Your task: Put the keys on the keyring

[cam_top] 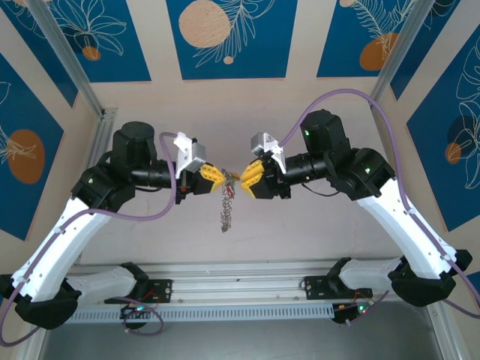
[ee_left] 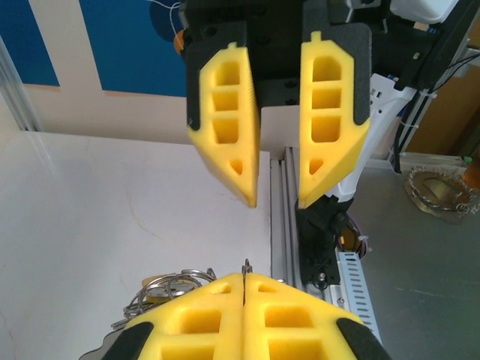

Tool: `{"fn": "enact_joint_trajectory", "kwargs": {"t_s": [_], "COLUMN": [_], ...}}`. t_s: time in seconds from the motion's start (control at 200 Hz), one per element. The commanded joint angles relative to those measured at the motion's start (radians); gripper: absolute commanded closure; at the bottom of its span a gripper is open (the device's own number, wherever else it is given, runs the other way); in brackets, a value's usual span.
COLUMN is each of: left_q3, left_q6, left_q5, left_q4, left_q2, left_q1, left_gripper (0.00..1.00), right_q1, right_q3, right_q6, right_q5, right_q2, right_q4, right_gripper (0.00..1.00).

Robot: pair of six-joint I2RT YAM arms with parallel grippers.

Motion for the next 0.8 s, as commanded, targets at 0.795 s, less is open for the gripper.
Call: {"fn": "enact_joint_trajectory", "kwargs": {"t_s": [0.795], "left_q3": [-0.004], "left_q6": [-0.027], "left_q5": [0.112], "left_q4": [0.089], "left_q2": [-0.03], "left_q1": [-0.005], "left_gripper": [1.0], "right_q1": [-0.018], "right_q3": [0.0], "right_q6": [0.039], "right_q5": [-0.138], "right_q2": [0.073], "right_q4": [0.061], "right_gripper": [0.85]}}
